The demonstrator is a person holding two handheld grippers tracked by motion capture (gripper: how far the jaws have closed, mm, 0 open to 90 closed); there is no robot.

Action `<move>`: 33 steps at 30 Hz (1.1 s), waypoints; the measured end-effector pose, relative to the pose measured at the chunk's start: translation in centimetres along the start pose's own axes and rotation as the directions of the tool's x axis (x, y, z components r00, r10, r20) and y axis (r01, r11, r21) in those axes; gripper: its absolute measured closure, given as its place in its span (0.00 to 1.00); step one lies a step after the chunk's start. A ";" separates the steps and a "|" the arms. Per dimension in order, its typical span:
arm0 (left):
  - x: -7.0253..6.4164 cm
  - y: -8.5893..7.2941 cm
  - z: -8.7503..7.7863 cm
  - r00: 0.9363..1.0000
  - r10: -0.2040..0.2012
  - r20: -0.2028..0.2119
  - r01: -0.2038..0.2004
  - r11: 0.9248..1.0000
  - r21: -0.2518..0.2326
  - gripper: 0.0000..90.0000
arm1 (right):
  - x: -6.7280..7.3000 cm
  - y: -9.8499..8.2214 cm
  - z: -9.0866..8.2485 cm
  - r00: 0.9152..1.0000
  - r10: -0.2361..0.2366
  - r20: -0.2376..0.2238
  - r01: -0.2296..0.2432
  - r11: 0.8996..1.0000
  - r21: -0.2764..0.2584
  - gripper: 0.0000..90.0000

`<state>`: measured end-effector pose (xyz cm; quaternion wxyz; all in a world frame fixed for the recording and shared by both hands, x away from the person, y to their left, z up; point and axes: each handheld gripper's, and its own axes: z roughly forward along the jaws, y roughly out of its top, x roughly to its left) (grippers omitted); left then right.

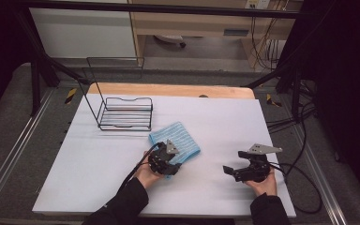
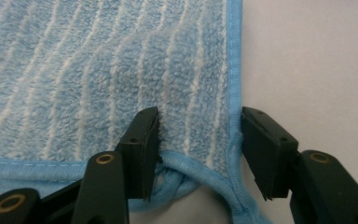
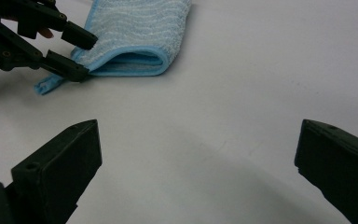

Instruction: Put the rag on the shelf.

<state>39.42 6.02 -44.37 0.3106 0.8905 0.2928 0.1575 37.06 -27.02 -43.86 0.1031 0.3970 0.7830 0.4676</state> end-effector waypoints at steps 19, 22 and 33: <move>1.7 0.2 -0.7 0.997 -0.060 0.043 0.060 0.998 0.006 0.89 | 0.0 0.0 0.1 1.000 0.000 -0.004 0.000 1.000 0.003 0.01; 2.0 0.0 -1.6 0.997 -0.047 0.066 0.046 0.999 0.014 0.89 | 0.0 0.0 0.1 1.000 0.002 -0.007 -0.002 1.000 0.004 0.02; 2.7 -2.2 -4.5 0.992 -0.010 0.129 0.006 0.999 0.033 0.89 | 0.0 0.0 0.2 1.000 0.003 -0.008 -0.003 1.000 0.008 0.02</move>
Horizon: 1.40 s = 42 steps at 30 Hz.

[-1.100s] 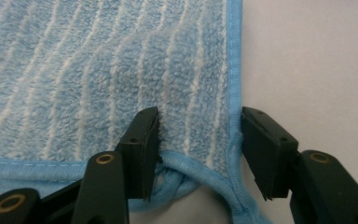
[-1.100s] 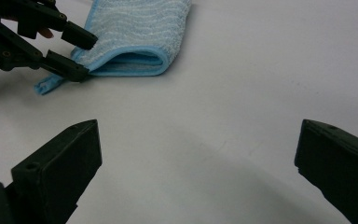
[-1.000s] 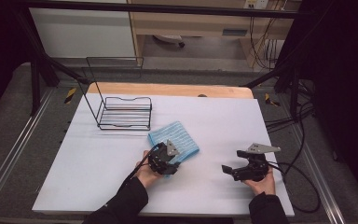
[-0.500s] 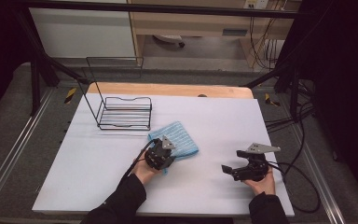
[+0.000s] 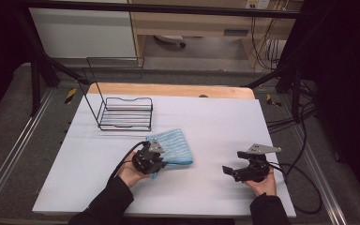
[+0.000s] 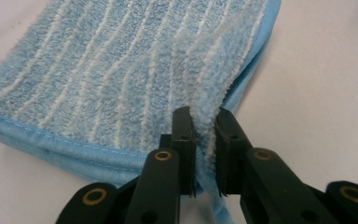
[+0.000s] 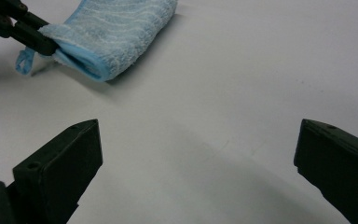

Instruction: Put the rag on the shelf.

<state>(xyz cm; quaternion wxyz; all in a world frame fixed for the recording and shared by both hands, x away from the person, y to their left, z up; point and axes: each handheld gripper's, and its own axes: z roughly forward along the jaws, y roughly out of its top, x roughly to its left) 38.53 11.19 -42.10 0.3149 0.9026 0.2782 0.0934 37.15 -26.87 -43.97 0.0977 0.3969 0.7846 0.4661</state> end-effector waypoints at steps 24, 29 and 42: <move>0.7 -6.0 -4.5 0.998 0.018 0.065 -0.019 1.000 0.015 0.87 | 0.1 -0.1 0.1 1.000 0.000 -0.003 0.000 1.000 0.000 0.02; 1.2 -7.1 -5.2 0.996 0.017 0.082 -0.019 1.000 0.019 0.86 | 0.1 -0.1 0.2 1.000 0.002 -0.002 -0.002 1.000 0.002 0.02; 1.7 -8.1 -5.7 0.993 0.027 0.111 -0.028 1.000 0.010 0.77 | 0.2 -0.1 0.2 1.000 0.004 -0.006 -0.004 1.000 0.002 0.02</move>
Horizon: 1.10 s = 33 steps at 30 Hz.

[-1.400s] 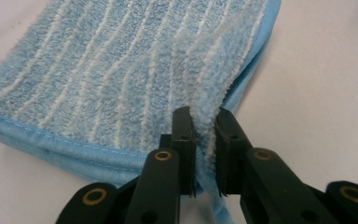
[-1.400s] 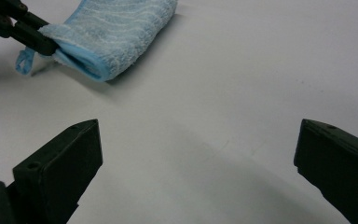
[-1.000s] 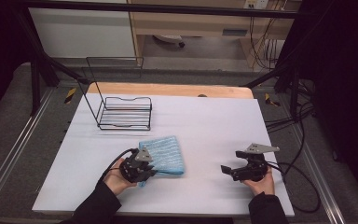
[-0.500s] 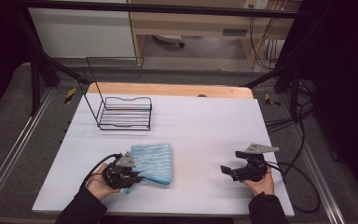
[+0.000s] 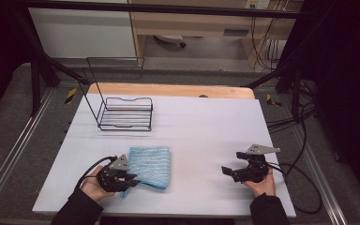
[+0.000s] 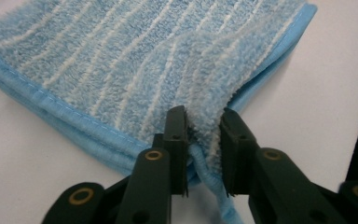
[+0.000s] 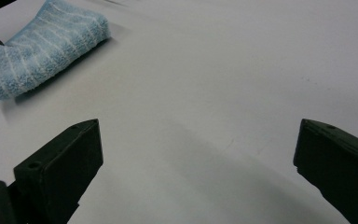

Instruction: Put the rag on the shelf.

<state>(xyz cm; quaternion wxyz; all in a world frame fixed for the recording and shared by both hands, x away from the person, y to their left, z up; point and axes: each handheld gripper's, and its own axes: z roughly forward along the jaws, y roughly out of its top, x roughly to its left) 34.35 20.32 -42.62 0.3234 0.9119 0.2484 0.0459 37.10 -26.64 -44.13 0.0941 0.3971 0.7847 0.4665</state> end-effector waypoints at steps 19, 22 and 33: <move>2.9 -0.5 -4.0 0.969 -0.239 -0.055 0.226 0.958 -0.176 0.21 | 0.0 0.0 0.0 1.000 0.004 -0.002 -0.004 1.000 -0.003 0.02; 3.3 -0.3 -5.0 0.962 -0.265 -0.067 0.246 0.946 -0.211 0.17 | 0.0 0.0 0.0 1.000 0.005 -0.001 -0.005 1.000 -0.004 0.02; 5.0 1.0 -4.4 0.931 -0.336 -0.141 0.301 0.928 -0.221 0.10 | 0.0 0.0 0.1 1.000 0.004 -0.001 -0.004 1.000 -0.002 0.02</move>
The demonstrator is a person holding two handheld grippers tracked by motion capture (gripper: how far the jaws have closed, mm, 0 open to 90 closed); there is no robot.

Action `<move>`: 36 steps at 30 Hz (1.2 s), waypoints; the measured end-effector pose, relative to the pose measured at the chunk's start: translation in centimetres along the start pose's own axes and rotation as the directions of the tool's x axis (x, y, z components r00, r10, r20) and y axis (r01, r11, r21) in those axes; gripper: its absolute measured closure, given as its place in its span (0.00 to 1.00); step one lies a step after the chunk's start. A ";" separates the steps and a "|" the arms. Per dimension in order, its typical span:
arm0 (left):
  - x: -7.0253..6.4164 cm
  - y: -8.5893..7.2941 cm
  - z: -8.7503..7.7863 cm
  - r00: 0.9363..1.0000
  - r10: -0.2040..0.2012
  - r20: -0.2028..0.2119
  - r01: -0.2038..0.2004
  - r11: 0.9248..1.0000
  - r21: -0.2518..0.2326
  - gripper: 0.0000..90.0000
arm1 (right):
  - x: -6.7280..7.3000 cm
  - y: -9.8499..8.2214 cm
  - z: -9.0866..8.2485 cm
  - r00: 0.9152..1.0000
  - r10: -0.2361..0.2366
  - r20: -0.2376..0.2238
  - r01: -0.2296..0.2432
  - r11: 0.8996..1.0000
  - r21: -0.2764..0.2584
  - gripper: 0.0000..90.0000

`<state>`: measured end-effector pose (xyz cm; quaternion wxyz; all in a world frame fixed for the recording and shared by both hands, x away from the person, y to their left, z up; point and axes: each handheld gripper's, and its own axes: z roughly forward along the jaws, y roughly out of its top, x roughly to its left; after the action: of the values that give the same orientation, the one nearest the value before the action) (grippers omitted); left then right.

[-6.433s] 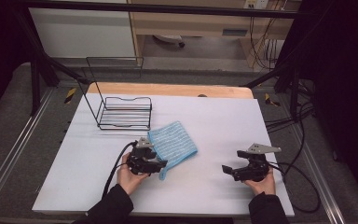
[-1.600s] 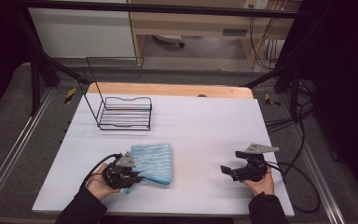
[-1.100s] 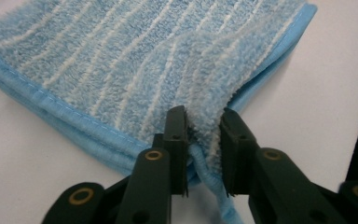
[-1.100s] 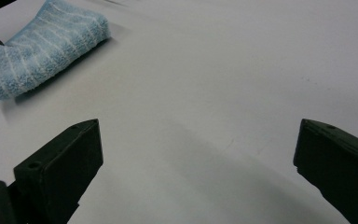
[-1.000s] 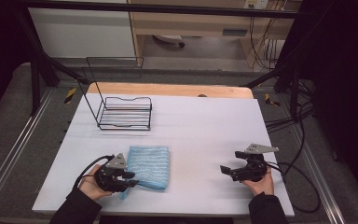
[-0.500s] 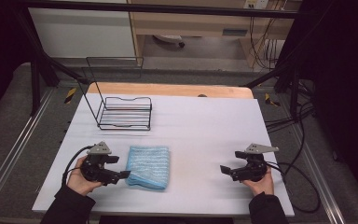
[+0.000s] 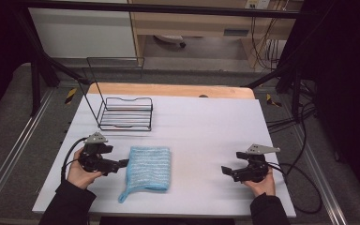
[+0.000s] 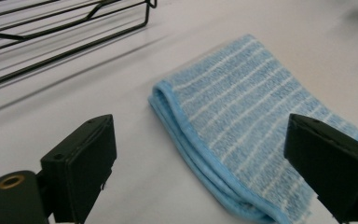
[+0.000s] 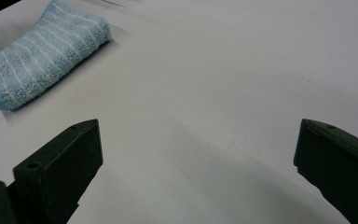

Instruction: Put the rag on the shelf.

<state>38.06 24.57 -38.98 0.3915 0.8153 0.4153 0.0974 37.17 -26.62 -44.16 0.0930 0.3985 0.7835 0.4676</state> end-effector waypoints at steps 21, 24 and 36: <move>2.3 0.8 5.0 0.980 -0.159 -0.118 0.161 0.987 0.007 0.40 | 0.1 0.0 0.2 1.000 0.006 0.000 -0.006 1.000 0.011 0.02; 2.4 0.5 5.6 0.979 -0.173 -0.105 0.176 0.984 0.023 0.47 | 0.1 0.0 0.2 1.000 0.009 -0.001 -0.009 1.000 0.014 0.02; 1.8 0.3 7.2 0.978 -0.193 -0.084 0.199 0.978 0.064 0.67 | 0.1 0.0 0.3 1.000 0.002 -0.001 -0.002 1.000 0.018 0.02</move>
<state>42.84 21.80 -43.96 0.3534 0.7795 0.5118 0.0747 37.22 -26.34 -44.27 0.0882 0.3999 0.7873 0.4610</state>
